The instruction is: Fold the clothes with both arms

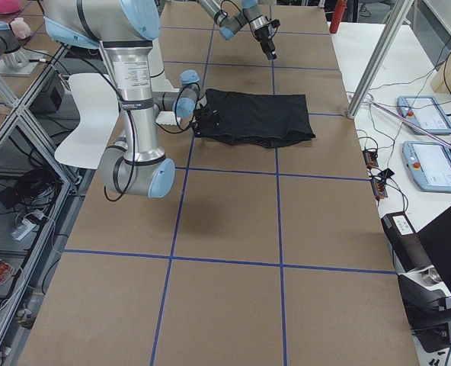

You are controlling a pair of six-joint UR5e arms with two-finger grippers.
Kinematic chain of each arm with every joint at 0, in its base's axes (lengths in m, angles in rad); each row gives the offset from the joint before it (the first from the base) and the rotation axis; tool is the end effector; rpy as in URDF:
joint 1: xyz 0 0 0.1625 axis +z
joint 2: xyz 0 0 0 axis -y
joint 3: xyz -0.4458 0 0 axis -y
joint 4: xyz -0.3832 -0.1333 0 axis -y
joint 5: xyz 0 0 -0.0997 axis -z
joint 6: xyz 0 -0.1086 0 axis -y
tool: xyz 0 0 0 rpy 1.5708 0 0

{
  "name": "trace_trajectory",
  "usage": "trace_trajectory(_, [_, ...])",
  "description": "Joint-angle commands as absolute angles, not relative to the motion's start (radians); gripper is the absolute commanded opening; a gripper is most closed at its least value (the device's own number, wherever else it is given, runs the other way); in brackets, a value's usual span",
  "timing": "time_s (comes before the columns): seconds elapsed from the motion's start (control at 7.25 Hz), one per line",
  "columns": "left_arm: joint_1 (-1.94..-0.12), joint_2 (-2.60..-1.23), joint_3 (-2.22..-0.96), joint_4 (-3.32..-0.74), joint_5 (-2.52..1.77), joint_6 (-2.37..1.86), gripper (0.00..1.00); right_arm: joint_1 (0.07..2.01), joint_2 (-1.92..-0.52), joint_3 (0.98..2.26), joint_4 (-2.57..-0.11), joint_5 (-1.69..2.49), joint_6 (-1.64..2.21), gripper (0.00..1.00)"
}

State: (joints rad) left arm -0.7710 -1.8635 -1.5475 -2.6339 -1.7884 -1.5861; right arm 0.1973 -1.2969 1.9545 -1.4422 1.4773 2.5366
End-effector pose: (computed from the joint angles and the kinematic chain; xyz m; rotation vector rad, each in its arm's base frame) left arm 0.3714 -0.5140 0.4155 0.3222 1.3180 -0.5193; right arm -0.5316 -0.2526 0.3633 -0.2250 -0.8072 1.1356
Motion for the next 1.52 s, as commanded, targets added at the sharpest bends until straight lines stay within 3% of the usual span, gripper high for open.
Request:
trace_trajectory(0.0, [-0.770,-1.862,-1.548,-2.634,-1.789,-1.586,1.00,0.212,-1.289,1.950,-1.442,1.476,2.534,0.61])
trace_trajectory(0.28, [-0.770,-1.861,-1.548,-2.634,-1.789,-1.588,1.00,0.213,-1.289,1.948,-1.442,1.477,2.536,0.52])
trace_trajectory(0.55, [-0.772,-1.859,-1.549,-2.634,-1.789,-1.586,1.00,0.216,-1.282,1.948,-1.442,1.476,2.534,0.00])
trace_trajectory(1.38, [-0.770,-1.861,-1.563,-2.634,-1.789,-1.611,1.00,0.254,-1.284,2.002,-1.454,1.528,2.510,0.00])
